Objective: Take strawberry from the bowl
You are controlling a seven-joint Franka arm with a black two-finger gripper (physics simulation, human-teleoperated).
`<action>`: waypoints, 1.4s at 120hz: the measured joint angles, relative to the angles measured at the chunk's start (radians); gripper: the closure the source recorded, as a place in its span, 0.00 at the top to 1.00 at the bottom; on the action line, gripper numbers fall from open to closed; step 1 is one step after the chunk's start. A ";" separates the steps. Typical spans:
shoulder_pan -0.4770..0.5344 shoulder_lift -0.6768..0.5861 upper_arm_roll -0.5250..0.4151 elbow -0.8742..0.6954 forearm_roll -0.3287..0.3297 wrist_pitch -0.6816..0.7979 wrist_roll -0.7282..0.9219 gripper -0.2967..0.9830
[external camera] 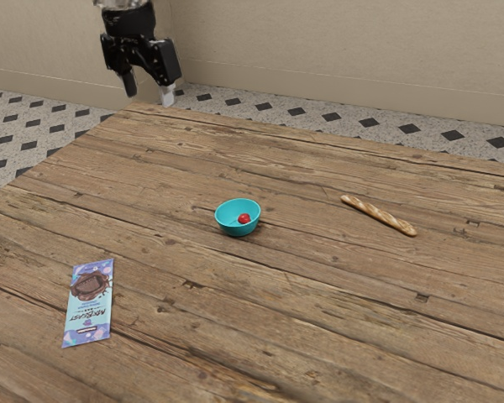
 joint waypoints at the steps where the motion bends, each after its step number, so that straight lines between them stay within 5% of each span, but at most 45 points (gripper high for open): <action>1: 0.001 -0.011 0.000 -0.028 0.002 0.007 -0.001 0.77; 10: 0.007 -0.122 0.000 -0.261 0.014 0.097 -0.013 0.77; 32: -0.001 -0.162 -0.005 -0.517 0.104 0.294 -0.062 0.77; 44: -0.082 0.077 0.057 -0.385 0.137 0.356 -0.104 0.77; 61: -0.176 0.323 0.176 -0.329 0.061 0.526 -0.154 0.77; 87: -0.177 0.362 0.248 -0.282 -0.101 0.664 -0.321 0.77; 103: -0.169 0.379 0.264 -0.278 -0.148 0.695 -0.437 0.74; 130: -0.175 0.459 0.283 -0.267 -0.153 0.739 -0.605 0.51; 168: -0.188 0.575 0.305 -0.158 -0.103 0.808 -0.708 0.42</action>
